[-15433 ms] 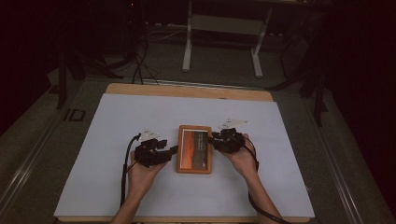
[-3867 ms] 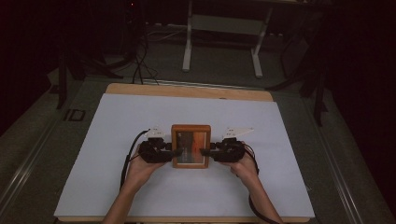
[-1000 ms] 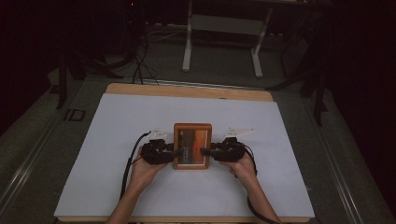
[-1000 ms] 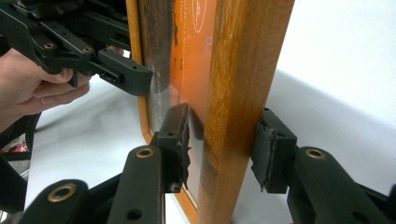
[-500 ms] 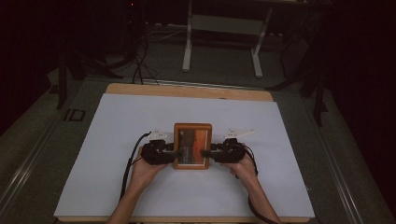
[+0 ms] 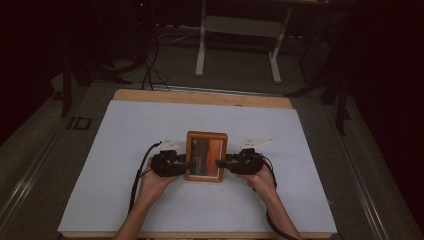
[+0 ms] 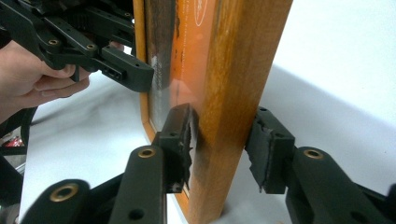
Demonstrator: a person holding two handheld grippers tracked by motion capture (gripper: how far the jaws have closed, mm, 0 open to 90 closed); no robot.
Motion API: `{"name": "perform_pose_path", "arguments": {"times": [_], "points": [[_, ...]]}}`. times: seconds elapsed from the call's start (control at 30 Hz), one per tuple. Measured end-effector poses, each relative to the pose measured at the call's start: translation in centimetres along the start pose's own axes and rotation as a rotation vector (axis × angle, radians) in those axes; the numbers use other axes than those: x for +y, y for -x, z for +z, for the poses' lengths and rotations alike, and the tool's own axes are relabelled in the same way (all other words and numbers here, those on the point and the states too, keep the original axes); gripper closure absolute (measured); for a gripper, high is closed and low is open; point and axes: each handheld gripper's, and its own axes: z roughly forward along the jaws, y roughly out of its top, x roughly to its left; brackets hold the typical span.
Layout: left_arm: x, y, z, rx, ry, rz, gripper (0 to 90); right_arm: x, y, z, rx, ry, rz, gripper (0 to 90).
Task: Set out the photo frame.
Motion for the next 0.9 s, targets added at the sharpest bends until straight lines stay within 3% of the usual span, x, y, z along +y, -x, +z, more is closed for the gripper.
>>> {"name": "perform_pose_path", "arguments": {"times": [0.27,0.37,0.5,0.9], "points": [[-0.1,0.0,-0.1,-0.012,-0.007,-0.002,58.5,0.1,0.0,0.0,-0.008,-0.002,-0.002,61.9],[-0.1,-0.1,-0.1,-0.023,-0.006,-0.016,54.8,0.1,0.0,0.0,-0.007,-0.003,0.003,56.7],[0.0,-0.4,-0.4,-0.027,0.005,-0.032,48.7,0.2,0.2,-0.2,0.002,-0.014,0.007,51.0],[0.5,-0.5,-1.8,-0.02,0.057,-0.034,47.0,0.7,0.1,-1.2,0.008,0.003,-0.001,49.1]]}}
